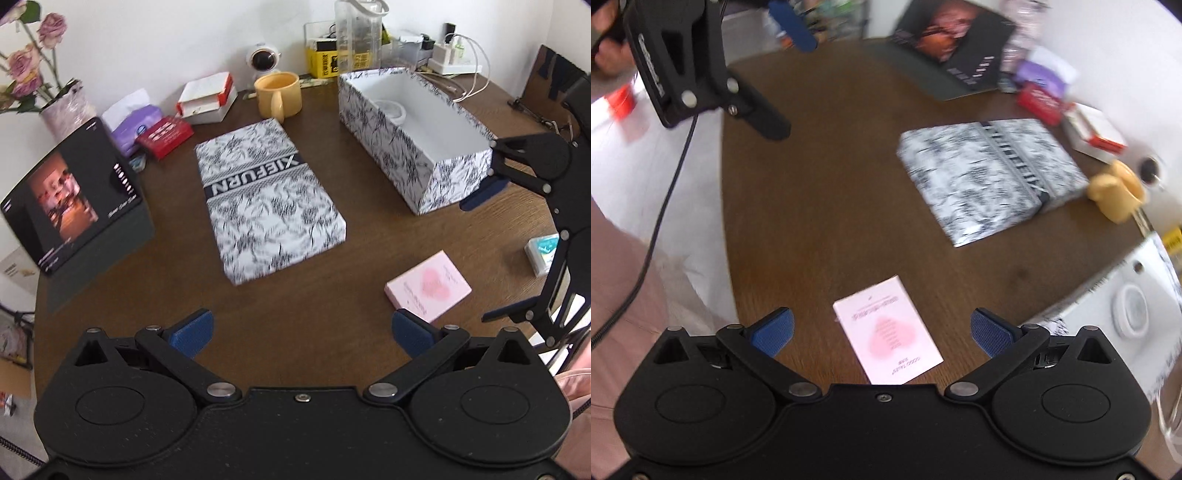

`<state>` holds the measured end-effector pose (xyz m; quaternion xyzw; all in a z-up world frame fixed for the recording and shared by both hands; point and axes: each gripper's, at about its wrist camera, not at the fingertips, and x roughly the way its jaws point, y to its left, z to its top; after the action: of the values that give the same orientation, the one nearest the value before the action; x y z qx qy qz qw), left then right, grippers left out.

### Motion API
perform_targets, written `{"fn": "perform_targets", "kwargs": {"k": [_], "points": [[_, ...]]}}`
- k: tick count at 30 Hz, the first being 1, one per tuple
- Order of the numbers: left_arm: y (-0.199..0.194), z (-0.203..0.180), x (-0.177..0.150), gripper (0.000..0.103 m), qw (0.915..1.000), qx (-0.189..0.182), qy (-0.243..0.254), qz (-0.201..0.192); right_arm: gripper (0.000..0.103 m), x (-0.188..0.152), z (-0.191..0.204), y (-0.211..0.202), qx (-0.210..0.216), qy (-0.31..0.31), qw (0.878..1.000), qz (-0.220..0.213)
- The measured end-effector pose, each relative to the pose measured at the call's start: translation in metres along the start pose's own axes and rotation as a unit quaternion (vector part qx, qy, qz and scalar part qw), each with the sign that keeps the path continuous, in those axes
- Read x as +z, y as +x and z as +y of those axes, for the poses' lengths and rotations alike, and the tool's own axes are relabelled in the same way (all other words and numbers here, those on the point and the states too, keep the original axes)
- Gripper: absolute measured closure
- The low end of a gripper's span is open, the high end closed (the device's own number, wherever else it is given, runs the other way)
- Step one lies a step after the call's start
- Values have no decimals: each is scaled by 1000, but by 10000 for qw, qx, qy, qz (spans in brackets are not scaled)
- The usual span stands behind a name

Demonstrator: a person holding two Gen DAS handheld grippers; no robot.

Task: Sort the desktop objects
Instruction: 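Grasp the pink card box with the right tool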

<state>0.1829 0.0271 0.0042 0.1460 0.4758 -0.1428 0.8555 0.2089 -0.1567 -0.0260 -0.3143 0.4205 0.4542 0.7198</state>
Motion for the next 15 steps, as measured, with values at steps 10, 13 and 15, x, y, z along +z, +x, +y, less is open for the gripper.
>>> {"fn": "perform_targets", "kwargs": {"k": [10,13,15], "points": [[1,-38,-38,0,9988,231,-243,349,0,-8,3,51,333,-1270,9892,658],[2,-43,-46,0,9981,279,-350,433,0,-3,-1,68,455,-1449,9847,849],[2,-44,-50,0,9975,323,-427,472,0,0,-4,80,567,-1485,9825,970]]}}
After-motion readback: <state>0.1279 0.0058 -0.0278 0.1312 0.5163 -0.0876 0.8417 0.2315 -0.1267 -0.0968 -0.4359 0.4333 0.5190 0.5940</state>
